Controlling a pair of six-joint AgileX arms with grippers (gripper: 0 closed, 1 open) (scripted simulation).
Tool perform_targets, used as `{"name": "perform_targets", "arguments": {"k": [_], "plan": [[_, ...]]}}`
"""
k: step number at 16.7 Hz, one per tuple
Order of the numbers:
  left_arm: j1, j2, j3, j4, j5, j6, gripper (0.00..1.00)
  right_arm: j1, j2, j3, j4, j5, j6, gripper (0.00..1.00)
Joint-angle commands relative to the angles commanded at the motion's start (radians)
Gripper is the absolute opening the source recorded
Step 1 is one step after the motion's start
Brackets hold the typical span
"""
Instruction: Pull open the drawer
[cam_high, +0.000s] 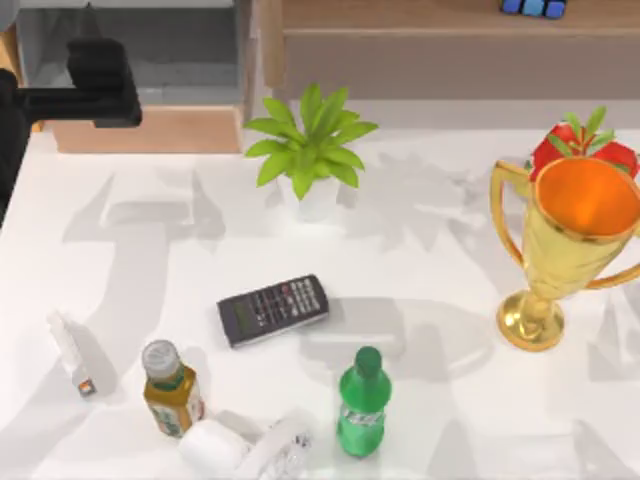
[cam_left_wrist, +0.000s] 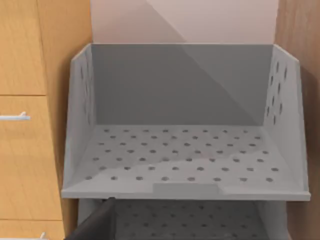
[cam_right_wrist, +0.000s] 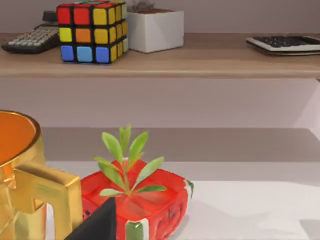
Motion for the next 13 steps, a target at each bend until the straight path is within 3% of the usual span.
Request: {"name": "perform_targets", "arguments": {"k": [7,10,13], "plan": [[0.010,0.018,0.010,0.011,0.005,0.012,1.00,0.000,0.000,0.000,0.000,0.000,0.000,1.00],[0.102,0.112,0.054,0.077,0.073,0.108,1.00,0.000,0.000,0.000,0.000,0.000,0.000,1.00],[0.260,0.291,0.128,0.192,0.190,0.298,1.00,0.000,0.000,0.000,0.000,0.000,0.000,1.00]]}}
